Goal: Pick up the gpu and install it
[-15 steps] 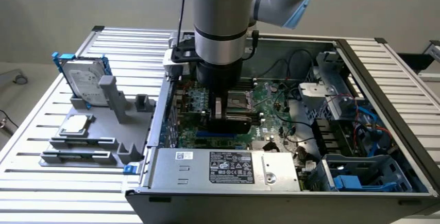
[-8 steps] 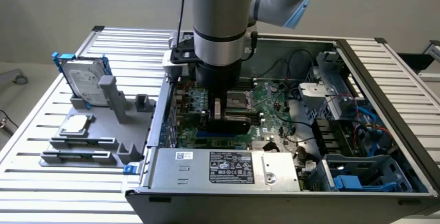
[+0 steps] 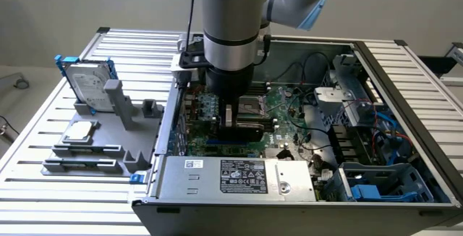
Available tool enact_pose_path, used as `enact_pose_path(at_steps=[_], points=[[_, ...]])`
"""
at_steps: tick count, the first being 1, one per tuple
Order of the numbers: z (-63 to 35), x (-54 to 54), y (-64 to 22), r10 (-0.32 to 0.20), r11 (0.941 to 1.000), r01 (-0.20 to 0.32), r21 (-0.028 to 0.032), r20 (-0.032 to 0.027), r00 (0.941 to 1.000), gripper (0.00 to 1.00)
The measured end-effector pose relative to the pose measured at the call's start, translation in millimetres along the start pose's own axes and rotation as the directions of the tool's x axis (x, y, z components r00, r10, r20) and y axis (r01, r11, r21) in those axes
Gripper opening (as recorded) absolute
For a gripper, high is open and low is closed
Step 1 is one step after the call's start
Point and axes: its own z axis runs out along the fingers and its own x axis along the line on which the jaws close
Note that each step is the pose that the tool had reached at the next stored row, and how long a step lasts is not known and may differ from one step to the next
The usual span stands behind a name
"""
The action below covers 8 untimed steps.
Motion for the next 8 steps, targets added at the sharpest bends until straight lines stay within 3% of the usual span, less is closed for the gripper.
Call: enact_pose_path(at_steps=[8], points=[[1.6, 0.1, 1.3, -0.001, 1.0, 0.001, 0.0001, 0.0003, 1.0, 0.26]])
